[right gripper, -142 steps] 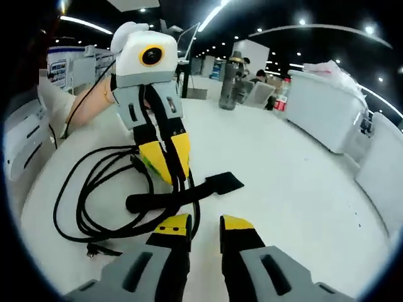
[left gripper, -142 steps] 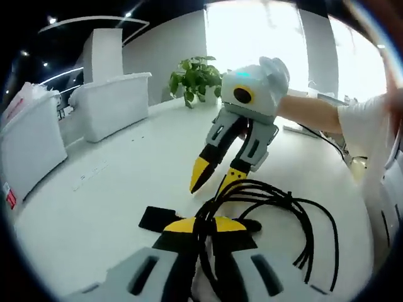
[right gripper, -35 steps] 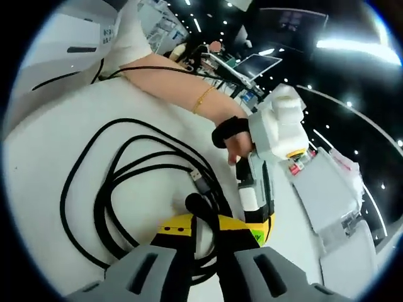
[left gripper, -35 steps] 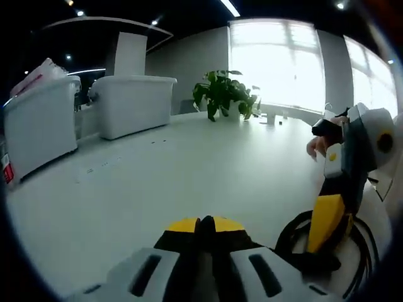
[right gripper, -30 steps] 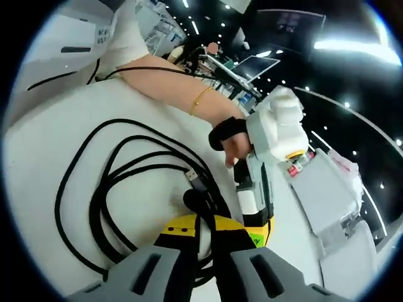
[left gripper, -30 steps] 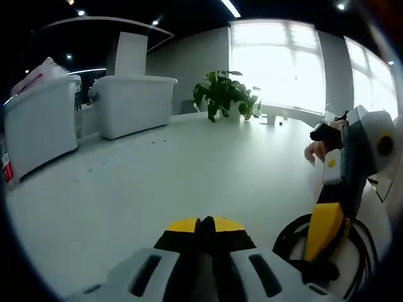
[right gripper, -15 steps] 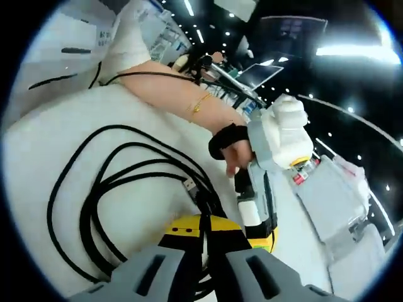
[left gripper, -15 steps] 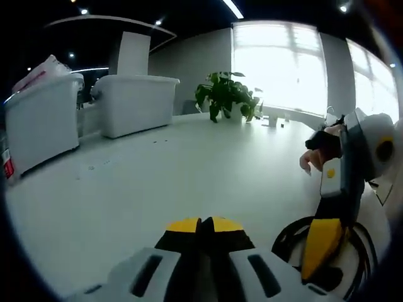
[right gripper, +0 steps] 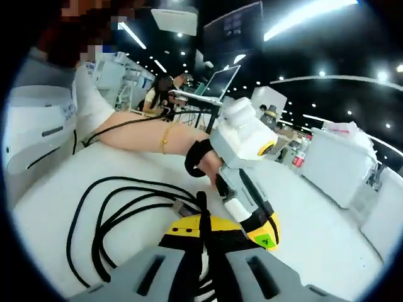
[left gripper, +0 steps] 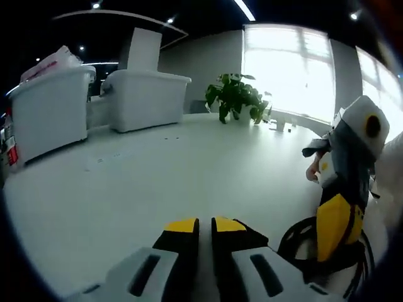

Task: Coil the Type-C to USB data cable on the desktop and secure it with Velcro straps.

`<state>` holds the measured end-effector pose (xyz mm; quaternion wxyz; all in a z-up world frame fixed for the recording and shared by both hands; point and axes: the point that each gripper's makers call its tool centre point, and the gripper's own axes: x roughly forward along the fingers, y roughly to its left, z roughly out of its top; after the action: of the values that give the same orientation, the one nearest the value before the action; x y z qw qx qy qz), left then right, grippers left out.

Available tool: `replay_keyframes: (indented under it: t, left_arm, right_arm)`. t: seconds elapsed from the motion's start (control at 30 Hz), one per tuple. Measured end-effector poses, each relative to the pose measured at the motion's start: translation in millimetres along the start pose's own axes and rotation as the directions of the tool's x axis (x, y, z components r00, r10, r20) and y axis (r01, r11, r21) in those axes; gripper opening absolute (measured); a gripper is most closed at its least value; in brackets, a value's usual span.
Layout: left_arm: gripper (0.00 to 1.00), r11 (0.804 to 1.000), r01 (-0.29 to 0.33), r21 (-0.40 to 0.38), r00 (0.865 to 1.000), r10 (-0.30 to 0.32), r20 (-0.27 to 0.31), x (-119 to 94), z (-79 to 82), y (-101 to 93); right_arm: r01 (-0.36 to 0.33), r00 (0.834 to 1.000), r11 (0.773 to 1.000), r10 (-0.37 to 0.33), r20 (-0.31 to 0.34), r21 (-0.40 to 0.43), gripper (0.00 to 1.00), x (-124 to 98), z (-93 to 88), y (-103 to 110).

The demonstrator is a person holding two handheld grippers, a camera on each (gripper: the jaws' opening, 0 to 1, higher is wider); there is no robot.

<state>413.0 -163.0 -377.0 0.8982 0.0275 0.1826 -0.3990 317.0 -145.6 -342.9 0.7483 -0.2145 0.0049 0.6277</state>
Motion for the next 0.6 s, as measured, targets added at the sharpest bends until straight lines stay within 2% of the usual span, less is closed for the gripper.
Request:
replay_keyframes:
  t: [0.1, 0.13, 0.2, 0.3, 0.4, 0.47, 0.5, 0.6]
  left_arm:
    - [0.1, 1.0, 0.002, -0.007, 1.0, -0.002, 0.001, -0.3, -0.3, 0.2]
    - [0.1, 1.0, 0.003, -0.005, 1.0, -0.003, 0.0, -0.3, -0.4, -0.1]
    - [0.1, 1.0, 0.002, 0.001, 1.0, -0.002, -0.002, -0.4, -0.6, -0.4]
    - [0.09, 1.0, -0.002, 0.007, 1.0, 0.002, -0.005, -0.2, -0.8, 0.0]
    - [0.08, 1.0, -0.003, -0.001, 1.0, 0.003, -0.001, -0.3, -0.9, 0.6]
    - [0.08, 1.0, -0.005, -0.007, 1.0, 0.005, 0.002, -0.1, -0.9, 1.4]
    - [0.07, 1.0, -0.006, -0.006, 1.0, 0.006, 0.001, 0.1, -1.0, 1.8]
    - [0.07, 1.0, -0.008, -0.006, 1.0, 0.008, 0.001, 0.2, -1.1, 1.6]
  right_arm:
    - [0.043, 0.999, 0.995, -0.042, -0.006, 0.088, 0.02, -0.6, -5.5, -15.7]
    - [0.018, 1.0, 0.992, -0.021, 0.018, 0.121, 0.02, 0.0, -4.3, -16.5]
    - [0.057, 0.998, 0.964, -0.059, 0.0, 0.26, 0.02, 0.2, -14.4, -30.9]
    - [0.099, 0.995, 0.928, -0.089, -0.044, 0.36, 0.02, 3.3, -29.6, -45.2]
    - [0.108, 0.993, 0.928, -0.087, -0.075, 0.357, 0.02, 6.8, -34.6, -46.8]
    - [0.09, 0.992, 0.944, -0.056, -0.112, 0.318, 0.03, 10.0, -40.1, -42.0]
    - [0.088, 0.993, 0.942, -0.057, -0.103, 0.325, 0.03, 11.5, -36.9, -43.0]
    - [0.079, 0.99, 0.932, -0.033, -0.134, 0.353, 0.04, 13.8, -40.0, -44.5]
